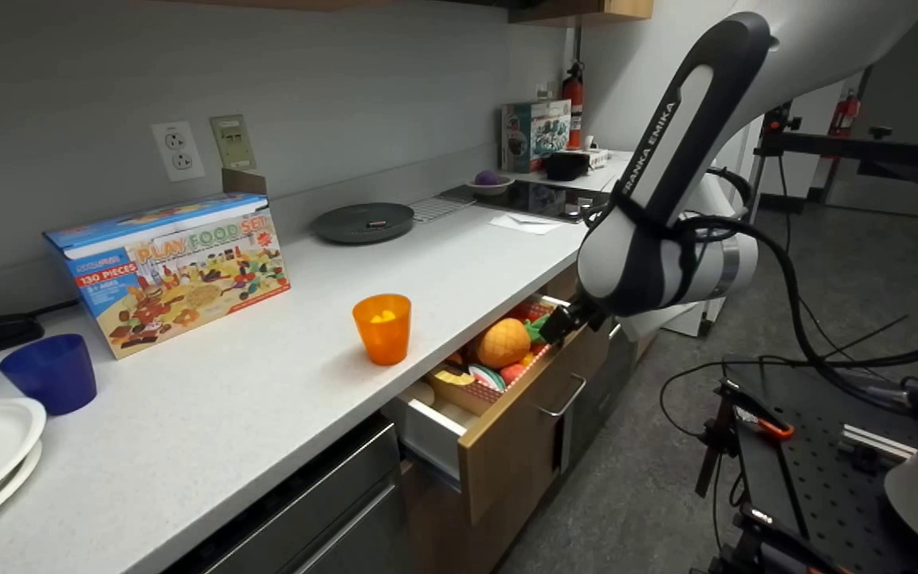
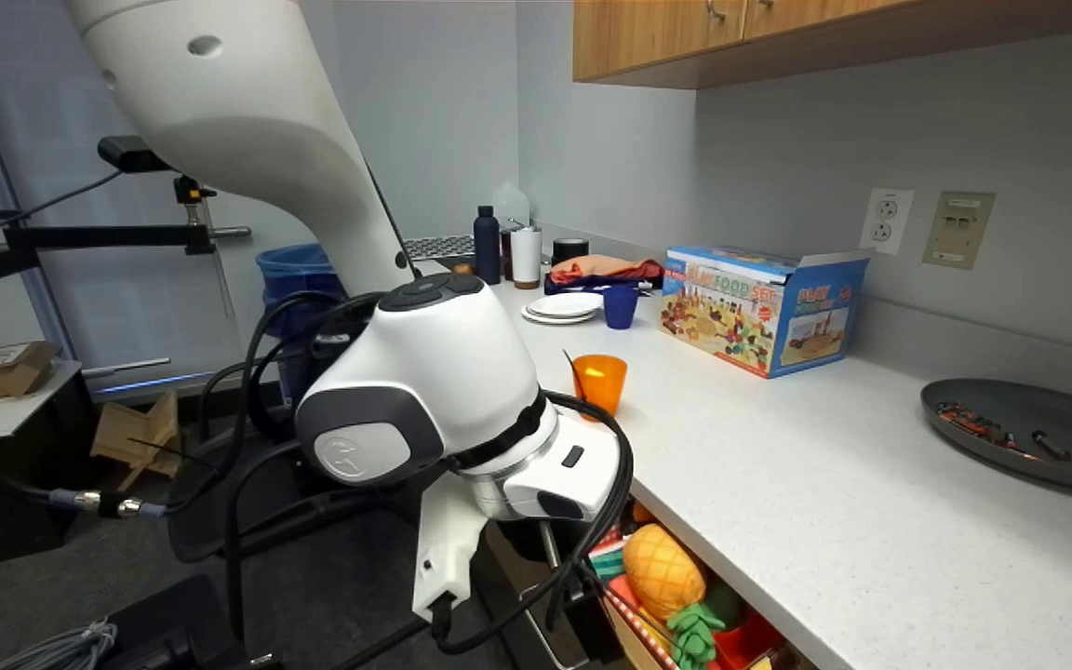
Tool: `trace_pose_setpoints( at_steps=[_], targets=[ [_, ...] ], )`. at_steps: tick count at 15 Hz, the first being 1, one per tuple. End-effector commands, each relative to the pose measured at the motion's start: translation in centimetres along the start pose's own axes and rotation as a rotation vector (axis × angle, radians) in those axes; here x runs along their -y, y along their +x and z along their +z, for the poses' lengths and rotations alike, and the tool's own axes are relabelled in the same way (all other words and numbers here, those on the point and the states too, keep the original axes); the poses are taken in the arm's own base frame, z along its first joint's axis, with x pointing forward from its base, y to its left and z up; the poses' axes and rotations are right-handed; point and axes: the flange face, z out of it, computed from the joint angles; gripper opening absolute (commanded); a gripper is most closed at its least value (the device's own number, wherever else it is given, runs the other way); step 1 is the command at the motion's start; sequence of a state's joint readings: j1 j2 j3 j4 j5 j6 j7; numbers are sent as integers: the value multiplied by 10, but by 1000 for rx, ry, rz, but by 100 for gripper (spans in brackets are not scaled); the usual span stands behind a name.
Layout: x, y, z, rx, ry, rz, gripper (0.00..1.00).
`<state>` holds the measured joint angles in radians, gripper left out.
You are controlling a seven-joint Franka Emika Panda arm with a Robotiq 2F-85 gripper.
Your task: Open the drawer
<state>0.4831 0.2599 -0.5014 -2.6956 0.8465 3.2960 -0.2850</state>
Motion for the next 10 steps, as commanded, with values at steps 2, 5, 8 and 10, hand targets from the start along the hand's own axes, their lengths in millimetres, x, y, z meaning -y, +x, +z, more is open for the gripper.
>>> trace_pose_setpoints(
  at_steps=[2,5,8,10],
  targets=[
    [0,17,6,-20,-110,-81,100],
    [4,26,5,48,-179,-135,100],
    [5,21,2,48,-130,-119,100],
    [7,21,3,41,-152,-132,100]
  ],
)
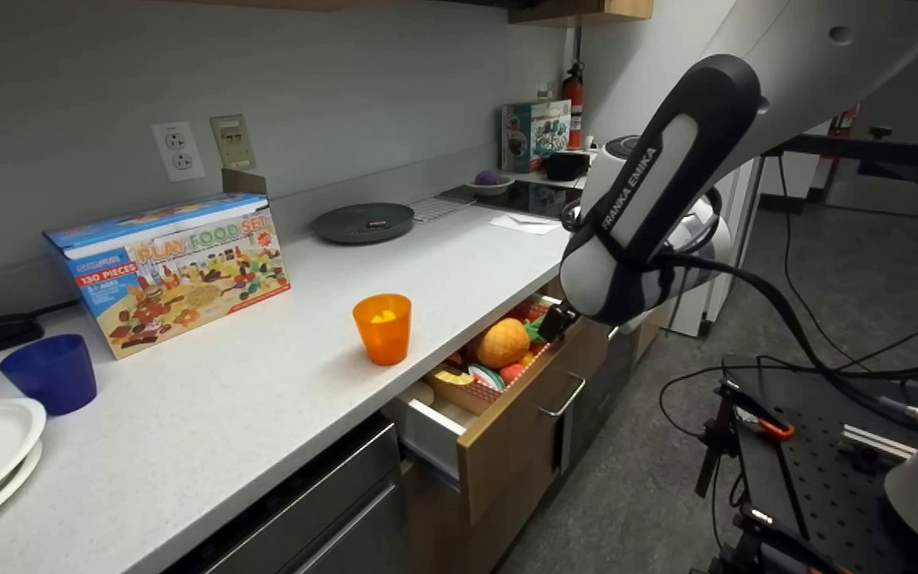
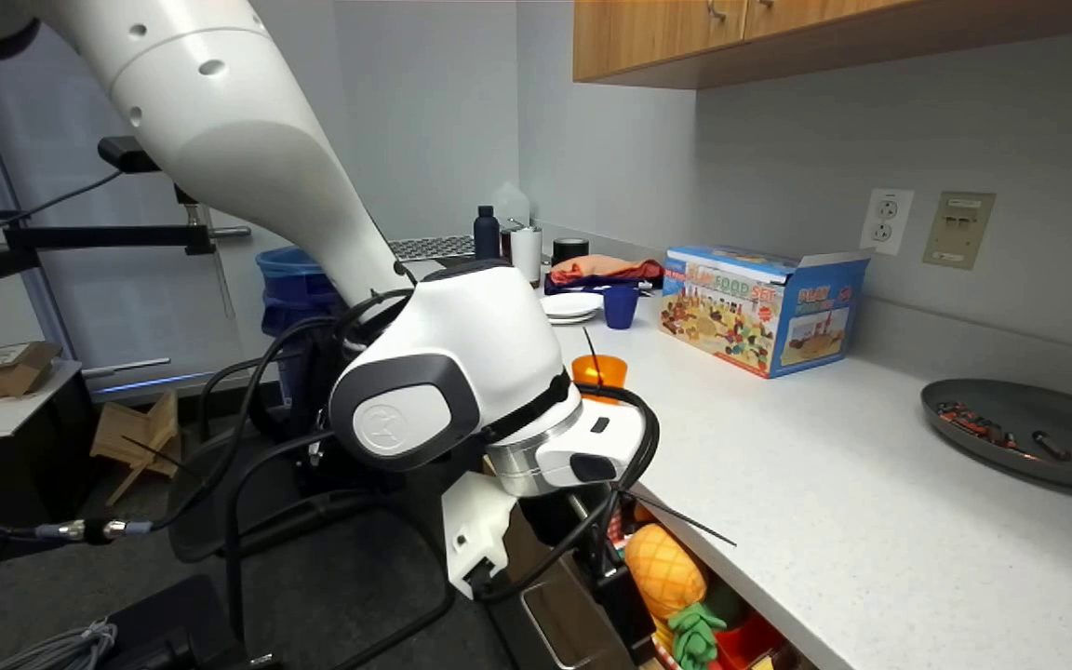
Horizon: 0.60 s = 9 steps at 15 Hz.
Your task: Open the drawer
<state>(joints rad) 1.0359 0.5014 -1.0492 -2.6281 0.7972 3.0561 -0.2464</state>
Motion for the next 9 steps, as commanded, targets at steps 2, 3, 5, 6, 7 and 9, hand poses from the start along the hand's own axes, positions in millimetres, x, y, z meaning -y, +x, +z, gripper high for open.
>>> trace_pose_setpoints(
  at_steps=[2,3,5,6,7,9],
  targets=[
    [0,1,1,-3,-9,-4,100],
    [-1,1,1,-3,-10,-3,100],
    [-4,2,1,-7,-28,-12,100],
    [-8,5,-4,-31,-46,-29,100],
    [-12,7,-8,-46,-59,-43,100],
    [-18,15,-19,-72,-84,-77,100]
  ],
)
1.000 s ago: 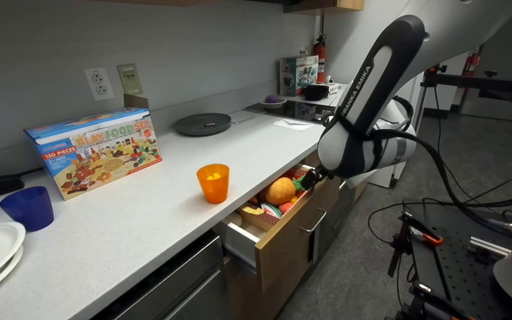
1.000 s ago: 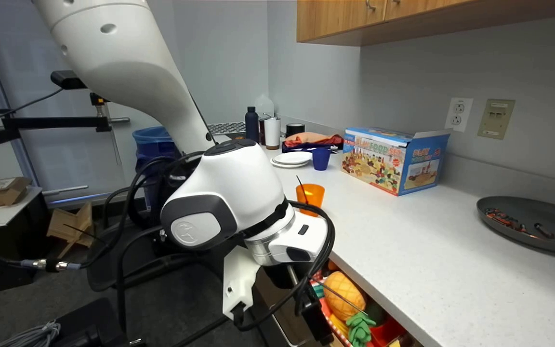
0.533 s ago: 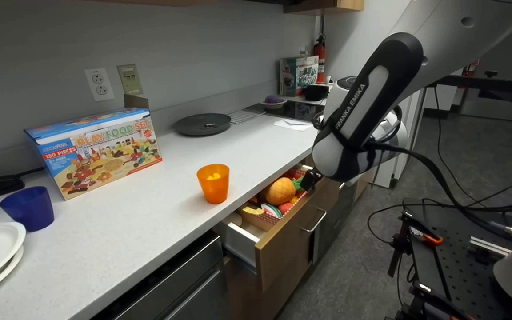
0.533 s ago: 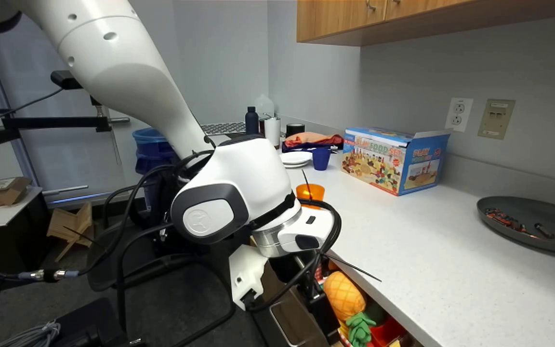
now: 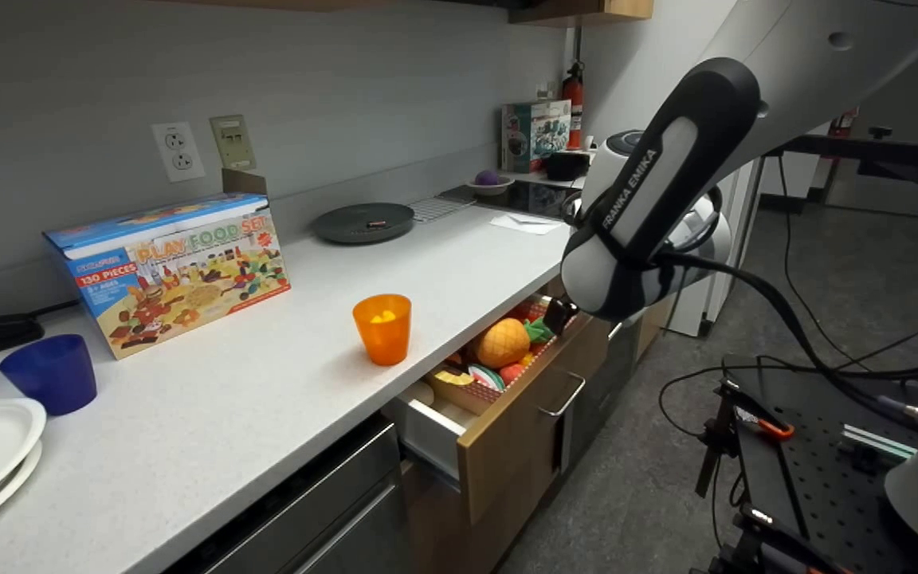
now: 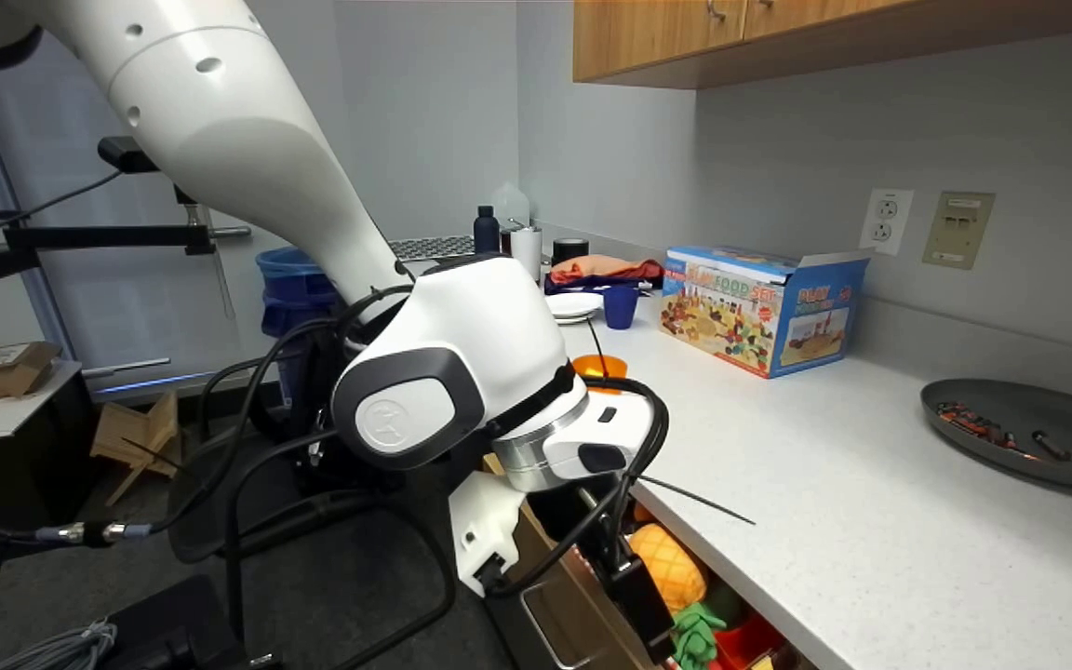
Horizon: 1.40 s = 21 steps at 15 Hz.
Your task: Open the drawer
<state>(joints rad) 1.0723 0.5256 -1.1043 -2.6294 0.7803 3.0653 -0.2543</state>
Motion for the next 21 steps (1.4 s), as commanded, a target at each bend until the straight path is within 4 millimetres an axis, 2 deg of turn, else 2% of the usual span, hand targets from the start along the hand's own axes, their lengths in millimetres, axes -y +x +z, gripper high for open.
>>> trace_pose_setpoints(
  at_steps=[1,4,9,15,21],
  targets=[
    [-11,11,-21,-53,-48,-76,100],
    [-7,22,-35,-89,-3,-115,100],
    [24,38,-51,-161,115,-195,100],
    [39,27,-51,-107,224,-171,100],
    [46,12,-41,-50,279,-156,100]
  ],
)
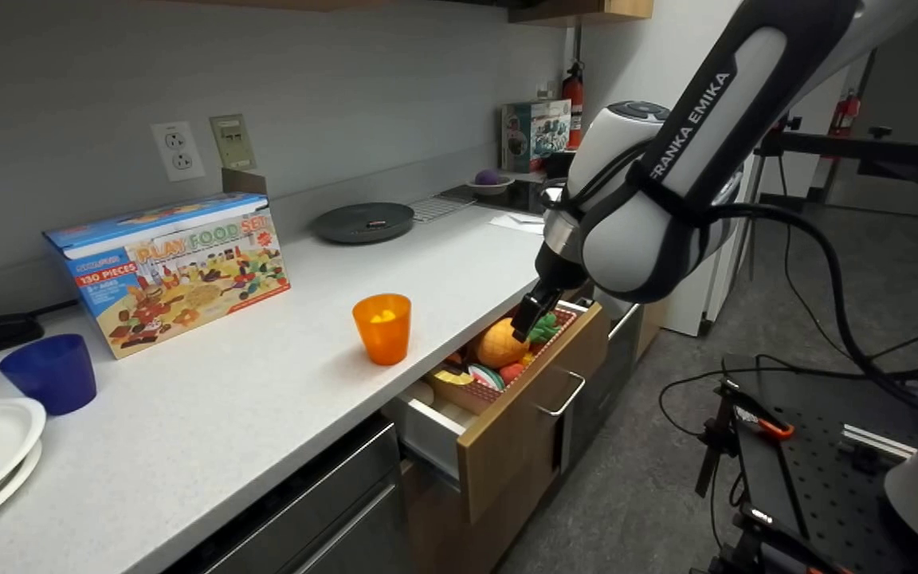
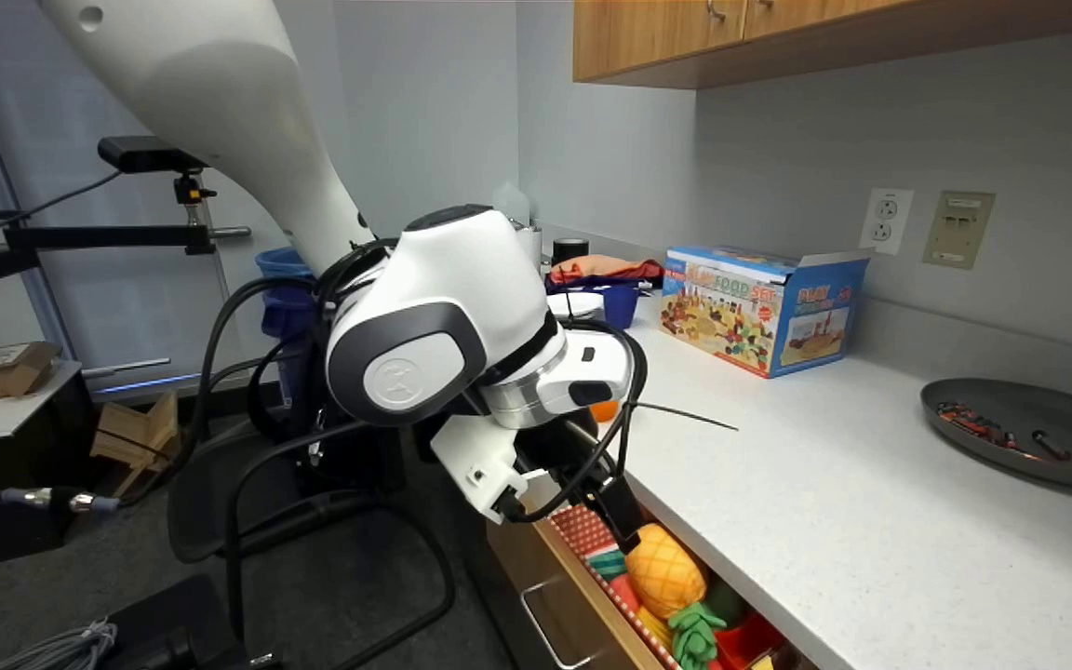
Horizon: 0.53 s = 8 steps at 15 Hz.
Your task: Open the drawer
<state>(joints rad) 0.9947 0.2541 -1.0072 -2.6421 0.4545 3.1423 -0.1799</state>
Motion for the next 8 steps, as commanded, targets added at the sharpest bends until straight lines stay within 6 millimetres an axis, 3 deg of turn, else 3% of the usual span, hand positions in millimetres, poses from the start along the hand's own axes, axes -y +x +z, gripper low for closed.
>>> trace_pose_setpoints(
  at_steps=[1,6,8],
  targets=[
    [-1,-4,0,22,60,12,100],
    [5,-8,14,51,73,22,100],
    [-4,-7,19,65,76,32,100]
  ],
)
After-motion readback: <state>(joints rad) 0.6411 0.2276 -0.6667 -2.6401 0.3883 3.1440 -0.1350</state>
